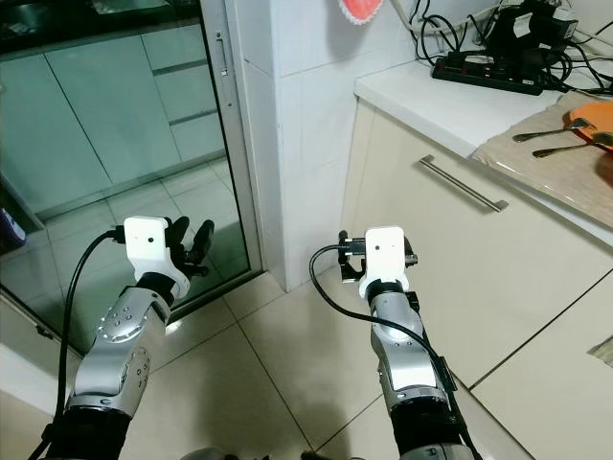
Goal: Kitchen organization
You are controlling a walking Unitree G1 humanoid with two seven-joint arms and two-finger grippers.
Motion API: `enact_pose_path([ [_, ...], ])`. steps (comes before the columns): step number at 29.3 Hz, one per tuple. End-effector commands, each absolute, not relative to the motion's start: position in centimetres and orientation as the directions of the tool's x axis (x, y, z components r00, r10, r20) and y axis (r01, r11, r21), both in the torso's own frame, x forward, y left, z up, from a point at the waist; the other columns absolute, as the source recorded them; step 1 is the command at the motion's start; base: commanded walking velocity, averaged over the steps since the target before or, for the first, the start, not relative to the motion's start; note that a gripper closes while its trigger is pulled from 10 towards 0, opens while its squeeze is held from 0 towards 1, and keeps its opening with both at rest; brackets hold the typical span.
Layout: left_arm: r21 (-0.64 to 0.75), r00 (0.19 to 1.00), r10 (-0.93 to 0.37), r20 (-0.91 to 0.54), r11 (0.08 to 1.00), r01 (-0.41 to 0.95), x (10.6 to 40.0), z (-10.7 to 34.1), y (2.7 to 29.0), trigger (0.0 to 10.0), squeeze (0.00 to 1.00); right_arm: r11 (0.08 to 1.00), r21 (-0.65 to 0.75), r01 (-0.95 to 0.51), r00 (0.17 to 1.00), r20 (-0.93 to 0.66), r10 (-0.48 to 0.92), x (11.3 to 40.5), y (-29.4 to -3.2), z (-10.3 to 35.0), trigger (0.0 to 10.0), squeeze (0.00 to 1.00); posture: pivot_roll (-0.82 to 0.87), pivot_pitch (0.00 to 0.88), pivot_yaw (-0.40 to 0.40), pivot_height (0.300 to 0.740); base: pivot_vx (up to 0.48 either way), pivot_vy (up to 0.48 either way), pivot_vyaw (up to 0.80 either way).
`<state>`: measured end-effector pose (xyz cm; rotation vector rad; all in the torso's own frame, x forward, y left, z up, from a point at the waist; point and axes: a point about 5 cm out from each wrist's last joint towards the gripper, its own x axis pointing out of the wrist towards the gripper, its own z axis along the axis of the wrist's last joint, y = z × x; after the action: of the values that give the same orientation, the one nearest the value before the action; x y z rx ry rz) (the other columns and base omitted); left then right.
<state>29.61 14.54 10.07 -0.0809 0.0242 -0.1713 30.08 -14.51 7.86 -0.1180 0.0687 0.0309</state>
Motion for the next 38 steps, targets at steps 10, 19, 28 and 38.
enact_pose_path([
  [10, -0.068, 0.982, -0.189, -0.020, 0.980, 0.187, 29.2, 10.0, 14.4, 10.0, 1.00, 0.994, -0.048, -0.093, 0.992, -0.084, 0.089, 30.3, -13.8, 8.0, 10.0, 0.00, 0.05, 0.000, 0.013, 0.740, 0.000, 0.000, -0.67],
  [19, -0.069, 0.978, -0.207, -0.034, 0.976, 0.204, 29.1, 9.6, 14.3, 10.0, 1.00, 0.994, -0.045, -0.103, 0.990, -0.099, 0.098, 29.9, -13.7, 7.6, 10.0, 0.00, 0.05, 0.000, 0.018, 0.740, 0.000, 0.000, -0.75],
  [28, -0.074, 0.973, -0.230, -0.031, 0.971, 0.227, 29.1, 9.7, 14.1, 10.0, 1.00, 0.994, -0.051, -0.099, 0.990, -0.101, 0.093, 29.7, -13.8, 7.5, 10.0, 0.00, 0.04, 0.000, 0.024, 0.740, 0.000, 0.000, -0.75],
  [38, -0.070, 0.969, -0.246, -0.032, 0.967, 0.244, 29.3, 9.7, 13.8, 10.0, 1.00, 0.995, -0.048, -0.084, 0.991, -0.105, 0.079, 29.6, -14.2, 7.4, 10.0, 0.00, 0.02, 0.000, 0.027, 0.740, 0.000, 0.000, -0.73],
])
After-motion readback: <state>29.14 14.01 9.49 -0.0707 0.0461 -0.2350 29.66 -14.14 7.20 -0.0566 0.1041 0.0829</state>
